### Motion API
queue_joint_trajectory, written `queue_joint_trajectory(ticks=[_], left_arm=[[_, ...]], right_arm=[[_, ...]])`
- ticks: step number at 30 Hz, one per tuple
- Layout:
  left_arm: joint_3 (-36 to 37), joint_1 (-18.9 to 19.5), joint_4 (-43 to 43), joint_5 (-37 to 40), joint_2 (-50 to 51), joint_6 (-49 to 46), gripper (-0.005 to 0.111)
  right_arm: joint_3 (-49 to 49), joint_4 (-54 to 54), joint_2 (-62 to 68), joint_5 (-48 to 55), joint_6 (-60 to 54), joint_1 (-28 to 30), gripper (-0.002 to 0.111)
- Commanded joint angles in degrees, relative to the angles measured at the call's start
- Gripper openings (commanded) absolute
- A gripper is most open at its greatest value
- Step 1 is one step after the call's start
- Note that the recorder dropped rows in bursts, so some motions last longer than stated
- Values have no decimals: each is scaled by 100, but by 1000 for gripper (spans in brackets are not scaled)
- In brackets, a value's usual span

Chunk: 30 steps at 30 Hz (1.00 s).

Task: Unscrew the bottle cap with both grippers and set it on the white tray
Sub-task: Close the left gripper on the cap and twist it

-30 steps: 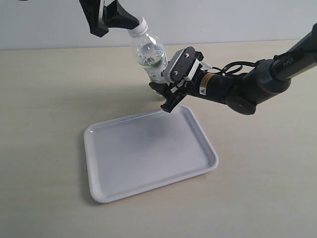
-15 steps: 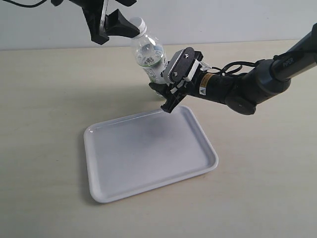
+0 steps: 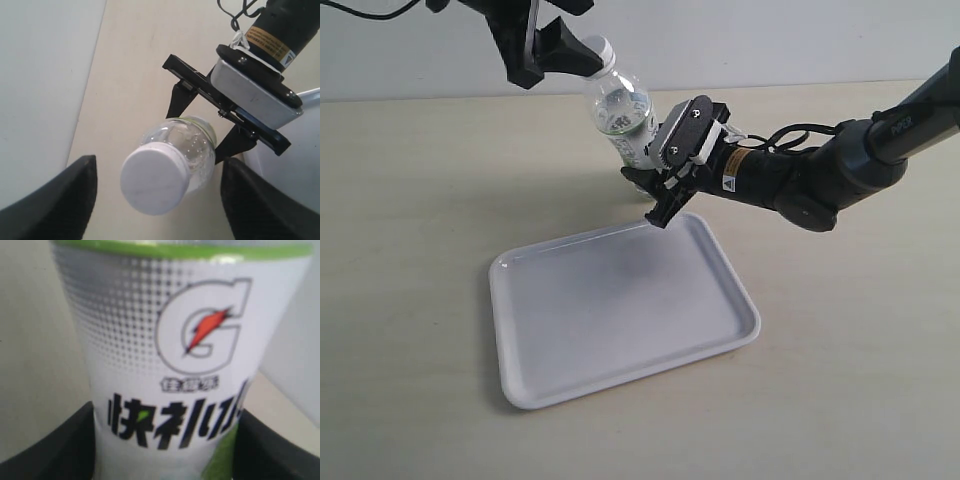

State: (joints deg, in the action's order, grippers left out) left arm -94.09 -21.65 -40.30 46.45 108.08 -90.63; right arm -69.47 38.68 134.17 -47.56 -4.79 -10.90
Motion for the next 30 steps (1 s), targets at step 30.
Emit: queue_joint_trajectory(ticks=[30], left_arm=[[-7,-21,51,-242,355,539,68]], right_arm=[[-31,-99,-38,-191,-29,28,0]])
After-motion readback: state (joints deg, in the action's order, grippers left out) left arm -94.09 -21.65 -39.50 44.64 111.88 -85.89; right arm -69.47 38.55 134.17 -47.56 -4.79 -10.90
